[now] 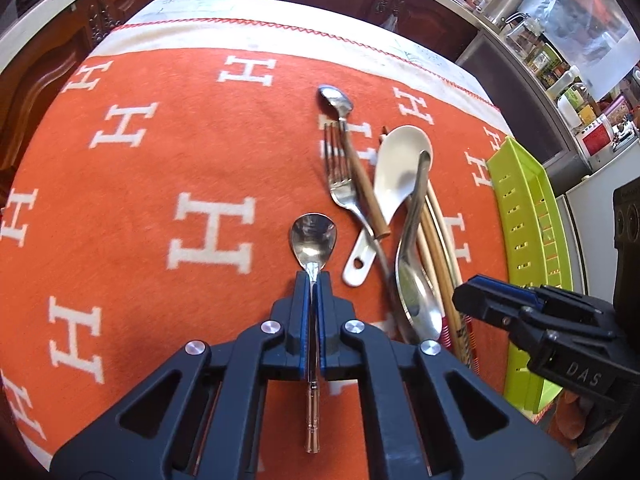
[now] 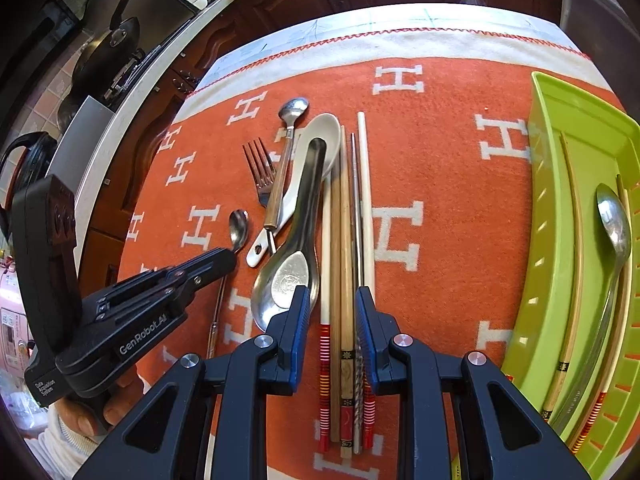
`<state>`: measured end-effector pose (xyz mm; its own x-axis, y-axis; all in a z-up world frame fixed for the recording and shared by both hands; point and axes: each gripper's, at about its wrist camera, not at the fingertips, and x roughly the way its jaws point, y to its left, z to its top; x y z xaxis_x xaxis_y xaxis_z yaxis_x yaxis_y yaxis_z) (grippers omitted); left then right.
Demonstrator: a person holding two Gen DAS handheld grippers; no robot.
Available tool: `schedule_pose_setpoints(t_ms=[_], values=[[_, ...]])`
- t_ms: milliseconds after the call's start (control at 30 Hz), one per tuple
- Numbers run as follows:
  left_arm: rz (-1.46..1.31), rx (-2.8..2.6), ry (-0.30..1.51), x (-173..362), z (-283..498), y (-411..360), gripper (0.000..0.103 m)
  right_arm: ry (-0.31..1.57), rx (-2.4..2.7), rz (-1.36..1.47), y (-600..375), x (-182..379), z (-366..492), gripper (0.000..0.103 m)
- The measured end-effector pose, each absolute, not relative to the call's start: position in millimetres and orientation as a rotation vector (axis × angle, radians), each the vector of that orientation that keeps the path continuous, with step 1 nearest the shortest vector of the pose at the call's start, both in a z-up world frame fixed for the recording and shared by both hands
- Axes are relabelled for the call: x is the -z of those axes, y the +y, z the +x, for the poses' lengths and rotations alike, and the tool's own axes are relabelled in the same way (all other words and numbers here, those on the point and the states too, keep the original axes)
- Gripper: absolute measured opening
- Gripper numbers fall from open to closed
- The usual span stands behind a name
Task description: Organize utensils
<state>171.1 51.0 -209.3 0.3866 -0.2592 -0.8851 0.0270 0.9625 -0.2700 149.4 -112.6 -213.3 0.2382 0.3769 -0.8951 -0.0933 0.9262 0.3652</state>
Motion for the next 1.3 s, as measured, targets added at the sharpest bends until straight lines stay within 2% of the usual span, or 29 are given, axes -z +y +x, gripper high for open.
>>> schedule_pose_setpoints(t_ms=[200, 233, 333, 600, 900, 1000, 1167, 1233, 1300], values=[[-0.212, 0.179, 1.212, 207.6, 162.3, 59.5, 0.003, 1.287, -0.339, 0.248, -107.9, 208.5, 146.9, 0.023], [-0.200, 0.189, 1.220, 207.4, 159.8, 58.6, 0.007, 1.286, -0.340, 0.248, -108.2, 208.0, 146.4, 0.023], [-0.156, 0.198, 1.225, 206.3, 149.5, 54.4, 0.013, 1.286, -0.340, 0.255, -110.7, 207.7, 144.8, 0.023], [-0.127, 0.172, 1.213, 205.8, 151.4, 49.4, 0.013, 1.284, -0.340, 0.271, -114.0, 206.4, 140.7, 0.023], [-0.254, 0.230, 1.273, 207.3, 176.1, 65.8, 0.013, 1.277, -0.325, 0.302, -126.1, 205.9, 137.0, 0.023], [-0.212, 0.233, 1.225, 202.5, 183.5, 72.0, 0.014, 1.277, -0.323, 0.306, -127.8, 206.0, 136.2, 0.023], [-0.153, 0.308, 1.177, 205.1, 192.7, 73.8, 0.035, 1.278, -0.321, 0.309, -128.6, 206.9, 136.4, 0.023], [-0.109, 0.364, 1.157, 204.7, 193.0, 67.8, 0.049, 1.280, -0.316, 0.311, -129.1, 207.9, 136.8, 0.023], [-0.037, 0.381, 1.133, 205.3, 193.2, 59.8, 0.049, 1.284, -0.311, 0.316, -129.8, 209.4, 137.6, 0.023]])
